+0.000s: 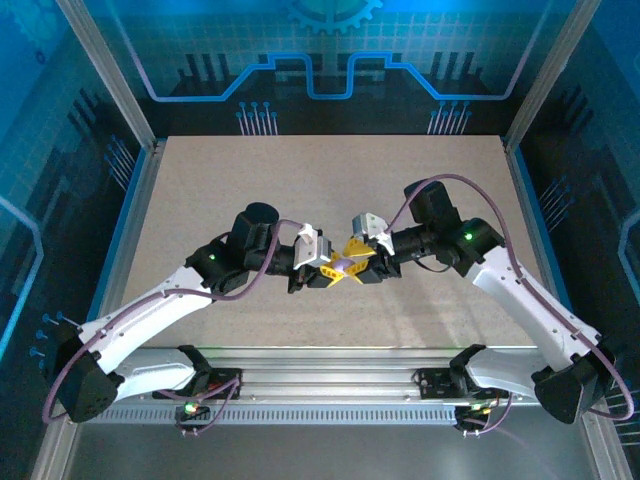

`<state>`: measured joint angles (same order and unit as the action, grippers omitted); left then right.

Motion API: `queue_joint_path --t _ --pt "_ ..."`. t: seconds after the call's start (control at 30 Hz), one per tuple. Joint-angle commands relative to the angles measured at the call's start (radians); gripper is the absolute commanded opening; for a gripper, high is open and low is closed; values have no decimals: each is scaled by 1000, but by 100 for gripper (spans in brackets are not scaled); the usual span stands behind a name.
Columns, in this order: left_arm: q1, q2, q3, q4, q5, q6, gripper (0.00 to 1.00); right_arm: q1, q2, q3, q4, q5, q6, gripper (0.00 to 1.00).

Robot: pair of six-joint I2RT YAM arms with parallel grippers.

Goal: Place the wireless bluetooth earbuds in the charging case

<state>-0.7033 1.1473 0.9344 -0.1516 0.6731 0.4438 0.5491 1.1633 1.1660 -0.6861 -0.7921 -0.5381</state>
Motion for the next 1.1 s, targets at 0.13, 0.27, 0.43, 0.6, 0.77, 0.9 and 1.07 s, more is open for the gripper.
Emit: queue_joint_path --t 0.13,0.27,0.43,0.6,0.77,0.9,1.07 --pt "-7 -11 0 7 13 1 7 -45 -14 -12 43 -33 47 40" --pt "-7 -15 -3 7 11 1 7 -79 -18 -9 46 -54 63 40" --pt "-6 -17 -5 14 11 1 7 -96 -17 -7 48 -62 69 40" --pt "-6 -19 -1 18 12 1 7 -97 -10 -11 49 -50 76 39" --pt "-7 -22 -2 18 10 1 7 -100 -13 -12 59 -25 88 39" --pt "-5 -27 -9 32 6 -6 7 -103 -18 -15 77 5 111 42" --pt "-4 -31 -18 49 -6 -18 7 -104 -24 -12 89 -17 119 42"
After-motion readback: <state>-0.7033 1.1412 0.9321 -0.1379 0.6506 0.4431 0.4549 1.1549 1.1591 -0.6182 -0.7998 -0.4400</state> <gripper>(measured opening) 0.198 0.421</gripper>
